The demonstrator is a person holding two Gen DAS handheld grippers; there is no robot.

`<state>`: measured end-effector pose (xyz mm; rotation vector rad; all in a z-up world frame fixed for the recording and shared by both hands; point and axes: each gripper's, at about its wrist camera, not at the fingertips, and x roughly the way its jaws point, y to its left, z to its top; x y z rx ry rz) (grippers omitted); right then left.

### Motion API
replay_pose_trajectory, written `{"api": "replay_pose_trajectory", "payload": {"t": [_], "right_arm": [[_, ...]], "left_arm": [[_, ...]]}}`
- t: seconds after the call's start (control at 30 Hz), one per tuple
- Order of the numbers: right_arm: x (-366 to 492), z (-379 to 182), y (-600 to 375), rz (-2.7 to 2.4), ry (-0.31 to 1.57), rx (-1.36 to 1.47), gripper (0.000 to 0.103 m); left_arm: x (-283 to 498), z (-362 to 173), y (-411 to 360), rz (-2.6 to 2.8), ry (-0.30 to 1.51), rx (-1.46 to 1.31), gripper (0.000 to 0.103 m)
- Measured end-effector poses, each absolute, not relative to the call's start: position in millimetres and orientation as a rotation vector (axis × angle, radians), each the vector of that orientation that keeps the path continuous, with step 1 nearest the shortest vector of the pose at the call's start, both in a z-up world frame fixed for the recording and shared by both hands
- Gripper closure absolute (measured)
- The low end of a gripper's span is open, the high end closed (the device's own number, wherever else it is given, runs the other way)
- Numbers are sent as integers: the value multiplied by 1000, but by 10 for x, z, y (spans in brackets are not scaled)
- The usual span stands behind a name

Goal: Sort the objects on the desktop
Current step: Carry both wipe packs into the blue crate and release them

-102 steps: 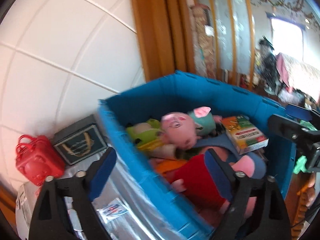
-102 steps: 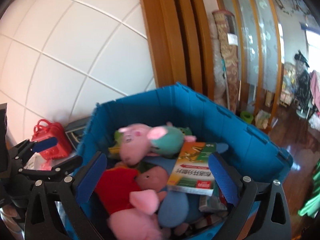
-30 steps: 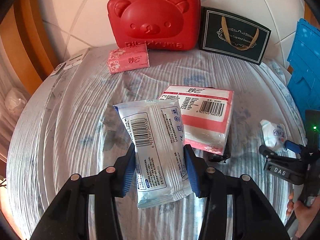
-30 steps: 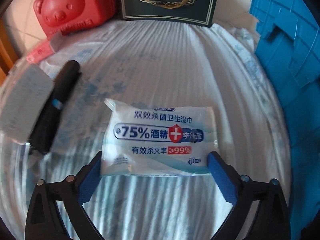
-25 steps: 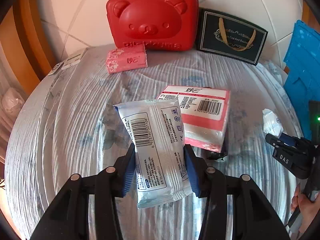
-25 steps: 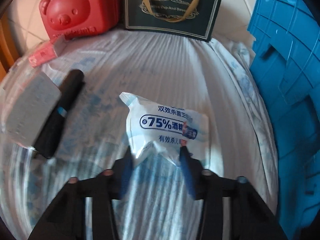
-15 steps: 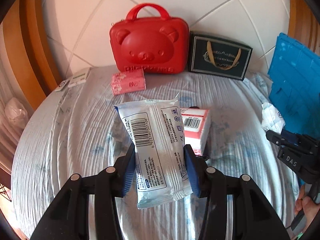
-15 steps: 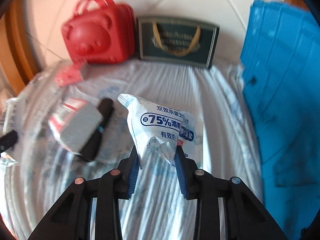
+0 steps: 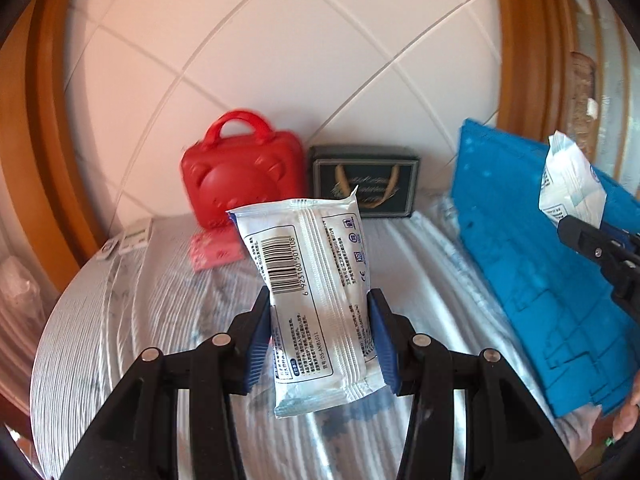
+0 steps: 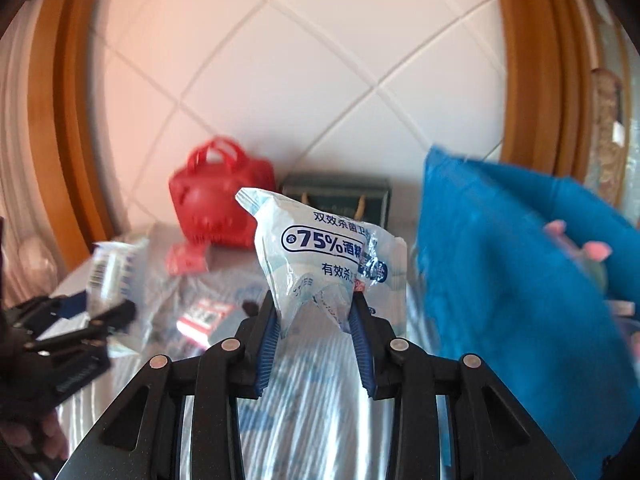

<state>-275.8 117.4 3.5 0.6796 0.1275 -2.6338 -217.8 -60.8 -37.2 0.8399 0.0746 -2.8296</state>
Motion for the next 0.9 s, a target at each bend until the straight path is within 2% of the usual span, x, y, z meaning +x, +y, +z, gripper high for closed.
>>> {"api": "replay_pose_trajectory", "payload": {"t": [0.27,0.47,0.7,0.9], "right_arm": [[-2309,709,1904,-2802,65,486,69],[-2155,987,2657,-2977,83,432,69],[-2233,999,3448,-3124,132,517,69],[-2387,781,3933,-3177,172,655,69]], "left_arm": [[-2252,159,214,-3054,-11,716,58],[-2416,442,973,-3191,-88,726,58],[-2624,692,1840,-3277,-174,802,58],[-2765,715,2478,-3331,-271,932,58]]}}
